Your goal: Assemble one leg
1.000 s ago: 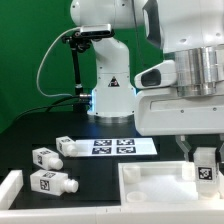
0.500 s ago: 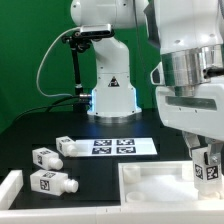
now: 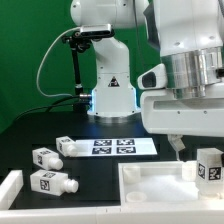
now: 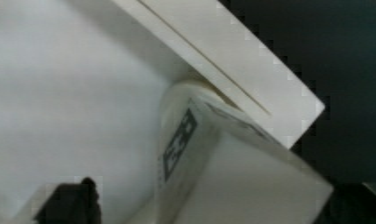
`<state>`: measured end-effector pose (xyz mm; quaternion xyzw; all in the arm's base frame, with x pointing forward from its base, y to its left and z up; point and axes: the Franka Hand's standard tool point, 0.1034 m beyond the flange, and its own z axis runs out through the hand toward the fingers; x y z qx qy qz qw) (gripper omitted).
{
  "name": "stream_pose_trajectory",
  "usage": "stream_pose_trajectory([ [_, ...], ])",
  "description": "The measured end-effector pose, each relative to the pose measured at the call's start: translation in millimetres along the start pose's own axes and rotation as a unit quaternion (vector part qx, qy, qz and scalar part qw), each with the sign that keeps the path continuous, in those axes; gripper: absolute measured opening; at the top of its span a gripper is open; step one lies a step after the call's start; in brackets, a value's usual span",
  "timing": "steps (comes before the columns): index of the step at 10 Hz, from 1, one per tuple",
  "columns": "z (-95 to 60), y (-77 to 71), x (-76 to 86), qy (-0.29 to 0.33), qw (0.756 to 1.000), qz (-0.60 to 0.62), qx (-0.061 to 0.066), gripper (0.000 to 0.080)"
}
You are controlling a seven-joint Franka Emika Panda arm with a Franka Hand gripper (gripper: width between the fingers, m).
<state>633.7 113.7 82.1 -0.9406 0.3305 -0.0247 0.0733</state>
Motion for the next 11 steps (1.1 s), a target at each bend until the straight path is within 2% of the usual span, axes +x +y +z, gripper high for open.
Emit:
stream_pose_trajectory([
  [1,-0.5,-2.5,-1.8,0.010,1.000,-0.011,0.006,0.0645],
  [4,1.0,0.6,-0.1,0.010,0.994,-0.107,0.003,0.0649],
  [5,1.7,5.9,7.3,0.005,0.965,-0.262,-0.010,0.0649],
  [6,1.6,6.9,12.6,0.002,0.952,-0.305,-0.012,0.0649],
  [8,2.3,5.9,11.4,0.004,0.963,-0.268,-0.010,0.0622],
  [10,2.4,5.9,11.4,0.004,0.973,-0.231,-0.010,0.0282],
  [11,2.6,5.9,11.2,0.004,0.979,-0.204,-0.009,0.0282],
])
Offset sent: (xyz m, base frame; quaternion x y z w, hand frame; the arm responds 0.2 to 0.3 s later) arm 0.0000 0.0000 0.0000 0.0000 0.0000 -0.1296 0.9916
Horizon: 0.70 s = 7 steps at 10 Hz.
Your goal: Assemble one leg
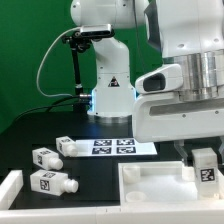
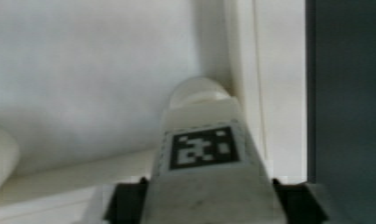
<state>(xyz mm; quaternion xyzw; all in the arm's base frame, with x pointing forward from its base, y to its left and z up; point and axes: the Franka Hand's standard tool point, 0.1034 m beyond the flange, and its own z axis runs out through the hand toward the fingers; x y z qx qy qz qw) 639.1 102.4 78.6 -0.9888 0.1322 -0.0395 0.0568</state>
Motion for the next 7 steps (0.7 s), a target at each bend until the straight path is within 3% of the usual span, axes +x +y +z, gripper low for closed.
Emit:
stream_pose_trajectory([
  [2,0.9,-1.6,0.7,0.003,0.994,0.113,0.001,0.0284],
  [4,0.9,-1.0,0.1,0.001,0.965,0.261,0.000,0.0284],
  [6,3.5,-9.0,-4.9,0.003,0.885,0.465,-0.002,0.0284],
  [7,3.5,-10.2,-4.9,0.005,0.858,0.513,-0.002,0.0284],
])
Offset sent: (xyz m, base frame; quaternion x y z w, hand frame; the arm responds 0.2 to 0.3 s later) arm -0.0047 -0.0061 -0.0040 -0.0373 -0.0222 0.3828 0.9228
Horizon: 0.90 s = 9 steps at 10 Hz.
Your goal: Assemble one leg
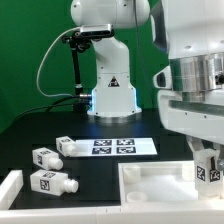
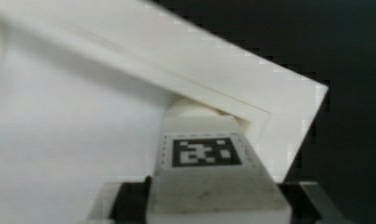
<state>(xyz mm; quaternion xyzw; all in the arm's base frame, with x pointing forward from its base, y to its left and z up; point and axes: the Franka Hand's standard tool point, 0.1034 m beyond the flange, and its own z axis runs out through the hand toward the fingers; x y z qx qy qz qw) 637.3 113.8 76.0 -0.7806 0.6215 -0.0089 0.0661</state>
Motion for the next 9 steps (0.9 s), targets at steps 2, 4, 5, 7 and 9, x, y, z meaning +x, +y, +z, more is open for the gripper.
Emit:
stream_pose_trajectory([
  [2,-0.8,-0.9,-1.1,-0.003,0.996,0.087,0.002,0.0285],
  [4,-0.5,-0.3,0.7,-0.003,1.000,0.030,0.002,0.0287],
  [5,-0.8,1.1,9.6,-0.004,0.997,-0.081,0.000,0.0459],
  [7,2.5,5.6,15.0,-0.013,0.966,-0.257,-0.004,0.0635],
  [9,4.2,8.2,15.0,-0.014,0.949,-0.316,-0.006,0.0647],
])
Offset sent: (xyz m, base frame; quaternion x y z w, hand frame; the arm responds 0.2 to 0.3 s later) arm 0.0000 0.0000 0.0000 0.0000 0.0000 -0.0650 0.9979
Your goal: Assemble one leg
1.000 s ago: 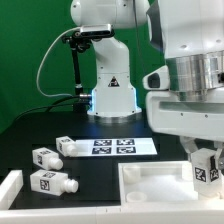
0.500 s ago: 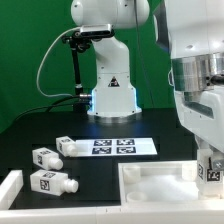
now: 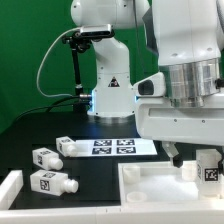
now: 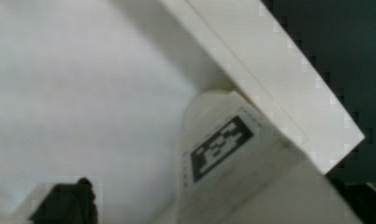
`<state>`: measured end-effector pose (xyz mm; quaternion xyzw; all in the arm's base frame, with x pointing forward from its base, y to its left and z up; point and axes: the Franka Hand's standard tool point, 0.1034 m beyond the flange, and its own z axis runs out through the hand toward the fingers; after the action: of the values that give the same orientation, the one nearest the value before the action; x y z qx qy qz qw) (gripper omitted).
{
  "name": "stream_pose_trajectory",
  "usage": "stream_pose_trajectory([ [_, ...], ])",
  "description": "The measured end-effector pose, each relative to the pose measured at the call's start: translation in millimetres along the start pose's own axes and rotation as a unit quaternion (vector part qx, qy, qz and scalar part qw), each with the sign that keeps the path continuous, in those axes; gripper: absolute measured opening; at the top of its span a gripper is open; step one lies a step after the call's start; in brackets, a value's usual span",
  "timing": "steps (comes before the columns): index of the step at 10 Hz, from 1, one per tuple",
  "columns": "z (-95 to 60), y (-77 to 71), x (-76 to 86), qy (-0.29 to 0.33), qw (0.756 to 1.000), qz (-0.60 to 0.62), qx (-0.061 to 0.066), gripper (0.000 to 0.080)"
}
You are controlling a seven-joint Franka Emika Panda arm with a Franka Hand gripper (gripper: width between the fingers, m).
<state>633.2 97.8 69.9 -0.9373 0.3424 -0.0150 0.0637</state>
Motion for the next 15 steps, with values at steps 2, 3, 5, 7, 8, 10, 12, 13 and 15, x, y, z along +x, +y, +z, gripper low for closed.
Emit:
stream_pose_trajectory([
  [2,-1.0,0.5,1.9,0.004,0.993,-0.120,-0.005,0.0649],
  [3,-4.0,-2.8,4.2,0.010,0.967,-0.255,-0.014,0.0649],
  [5,-4.3,-20.1,-11.2,0.010,0.940,-0.340,-0.019,0.0649],
  [7,-3.8,-18.2,-9.6,0.010,0.953,-0.304,-0.018,0.0388],
  [8,-3.6,-18.5,-10.1,0.010,0.962,-0.271,-0.017,0.0388],
  [10,-3.2,-15.4,-8.1,0.012,0.980,-0.196,-0.018,0.0295],
  [12,-1.7,-16.1,-12.3,0.020,0.997,-0.073,-0.028,0.0293],
  [13,-1.2,-15.2,-15.2,0.019,0.999,0.014,-0.041,0.0293],
  [15,0.0,-17.9,-13.3,0.018,0.976,0.213,-0.029,0.0290],
])
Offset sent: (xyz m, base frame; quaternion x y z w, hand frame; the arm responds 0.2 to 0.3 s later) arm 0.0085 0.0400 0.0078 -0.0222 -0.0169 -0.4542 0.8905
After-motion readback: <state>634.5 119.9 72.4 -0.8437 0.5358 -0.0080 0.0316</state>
